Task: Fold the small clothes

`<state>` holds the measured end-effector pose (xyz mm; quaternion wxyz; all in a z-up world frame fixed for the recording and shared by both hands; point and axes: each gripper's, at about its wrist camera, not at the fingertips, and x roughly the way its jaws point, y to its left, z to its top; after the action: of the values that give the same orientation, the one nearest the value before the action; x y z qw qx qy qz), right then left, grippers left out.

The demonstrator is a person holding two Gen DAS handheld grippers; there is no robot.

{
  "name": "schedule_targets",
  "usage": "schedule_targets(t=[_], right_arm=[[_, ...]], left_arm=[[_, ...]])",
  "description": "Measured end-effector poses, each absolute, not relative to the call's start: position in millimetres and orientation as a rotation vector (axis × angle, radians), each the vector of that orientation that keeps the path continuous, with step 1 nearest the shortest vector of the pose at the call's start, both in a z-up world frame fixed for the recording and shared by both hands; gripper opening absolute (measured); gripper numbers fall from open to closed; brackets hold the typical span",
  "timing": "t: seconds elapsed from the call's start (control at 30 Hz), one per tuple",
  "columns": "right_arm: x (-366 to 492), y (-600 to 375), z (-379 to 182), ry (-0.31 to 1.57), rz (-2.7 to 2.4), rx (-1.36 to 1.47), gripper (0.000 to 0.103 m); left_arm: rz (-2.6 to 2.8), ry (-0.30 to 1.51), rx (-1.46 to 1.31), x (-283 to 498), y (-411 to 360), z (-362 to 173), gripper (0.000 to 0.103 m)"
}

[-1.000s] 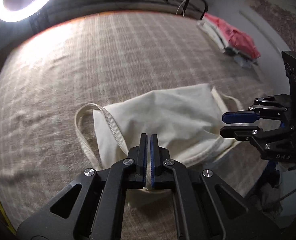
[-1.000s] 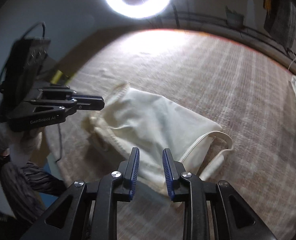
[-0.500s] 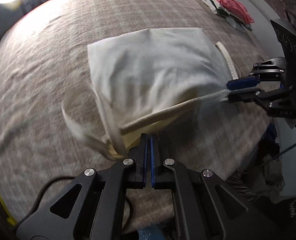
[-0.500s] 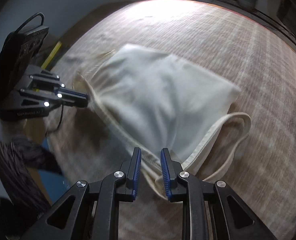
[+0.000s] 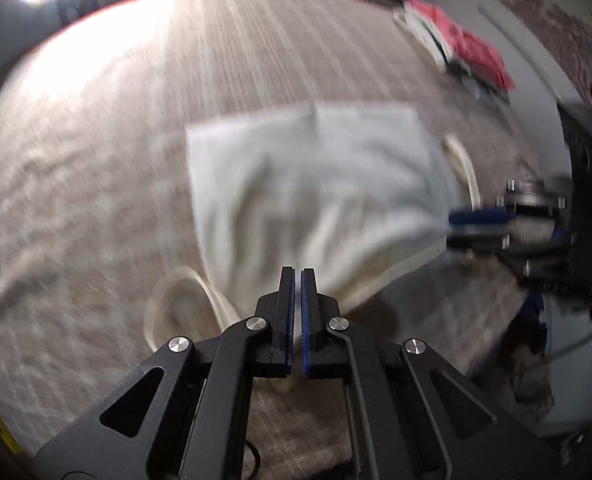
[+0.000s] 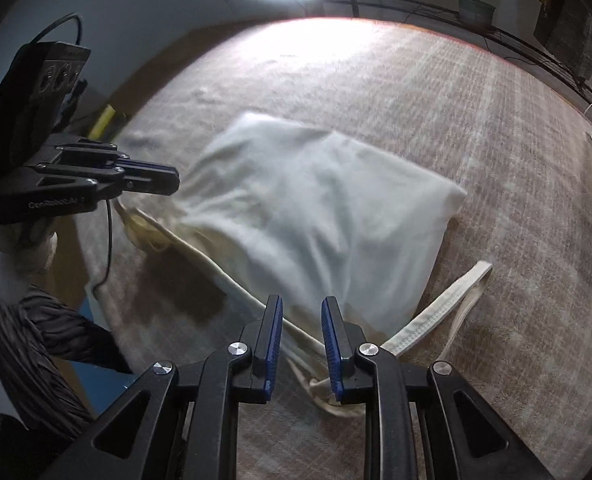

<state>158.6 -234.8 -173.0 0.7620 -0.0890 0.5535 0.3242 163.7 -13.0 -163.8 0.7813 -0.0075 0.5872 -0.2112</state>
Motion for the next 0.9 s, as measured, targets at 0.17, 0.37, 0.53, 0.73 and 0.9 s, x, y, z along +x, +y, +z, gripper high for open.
schedule_targets(t=[0.17,0.37,0.53,0.73,0.9], right_arm=[[140,-247,-182,1.231,0.729,-0.259,0.020],[121,-280,-187,1.272,0.735,-0.220,0.020],[115,-306,-169,1.219,0.757,-0.088,0.027],[156,-333,-164,1.115,0.672,0.145,0.040],[213,-343,-190,1.102,0.588,0.366,0.041]], left_arm=[[-0.486,1.258,0.127,112,-20,-180,0.000],[-0.457,1.190,0.077,93,7,-154,0.000],[-0.391,1.125,-0.073,113,37,-139,0.004],[-0.328,1.152,-0.289,156,46,-158,0.048],[-0.292,1.167,-0.368,162,49,-174,0.048]])
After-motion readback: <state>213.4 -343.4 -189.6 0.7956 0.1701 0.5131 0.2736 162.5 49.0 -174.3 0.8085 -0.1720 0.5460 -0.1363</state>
